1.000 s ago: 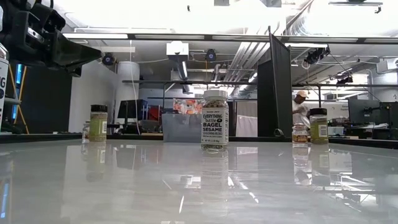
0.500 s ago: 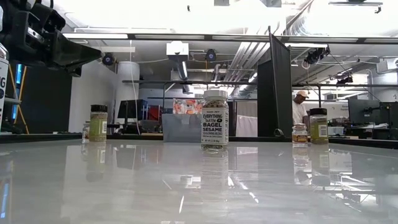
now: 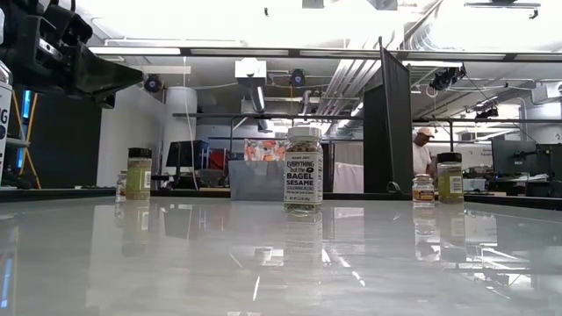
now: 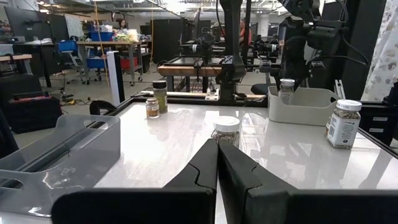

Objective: Sort spices by type
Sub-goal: Put the top right white seasoning bottle into the gray bin

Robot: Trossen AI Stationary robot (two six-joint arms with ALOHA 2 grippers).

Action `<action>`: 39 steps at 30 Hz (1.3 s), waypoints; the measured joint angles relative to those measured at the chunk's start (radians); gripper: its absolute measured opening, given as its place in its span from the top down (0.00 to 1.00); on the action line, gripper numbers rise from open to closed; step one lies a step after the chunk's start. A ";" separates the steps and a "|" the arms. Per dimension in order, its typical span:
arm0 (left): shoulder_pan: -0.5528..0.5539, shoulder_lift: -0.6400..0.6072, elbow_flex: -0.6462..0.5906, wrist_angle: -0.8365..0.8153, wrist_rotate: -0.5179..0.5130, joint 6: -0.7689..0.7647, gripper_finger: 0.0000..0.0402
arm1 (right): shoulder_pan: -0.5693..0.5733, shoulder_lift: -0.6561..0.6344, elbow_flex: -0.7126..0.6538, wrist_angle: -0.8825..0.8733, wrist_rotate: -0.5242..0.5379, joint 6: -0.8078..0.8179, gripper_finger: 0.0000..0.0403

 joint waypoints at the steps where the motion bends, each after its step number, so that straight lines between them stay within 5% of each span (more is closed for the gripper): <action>1: 0.000 0.000 0.000 0.000 0.000 0.000 1.00 | 0.000 0.000 0.000 0.002 -0.011 -0.001 0.44; 10: 0.000 0.000 0.000 0.000 0.000 0.000 1.00 | 0.000 -0.001 0.005 0.025 -0.074 -0.065 0.26; 16: 0.000 0.000 0.000 0.000 0.000 0.000 1.00 | 0.000 -0.001 0.088 0.010 -0.087 -0.191 0.25; 28: 0.000 0.000 0.000 0.000 0.000 0.000 1.00 | 0.000 -0.001 0.270 -0.175 -0.040 -0.136 0.25; 39: 0.000 0.000 0.000 0.000 0.000 0.000 1.00 | 0.000 -0.001 0.451 -0.131 0.259 0.109 0.25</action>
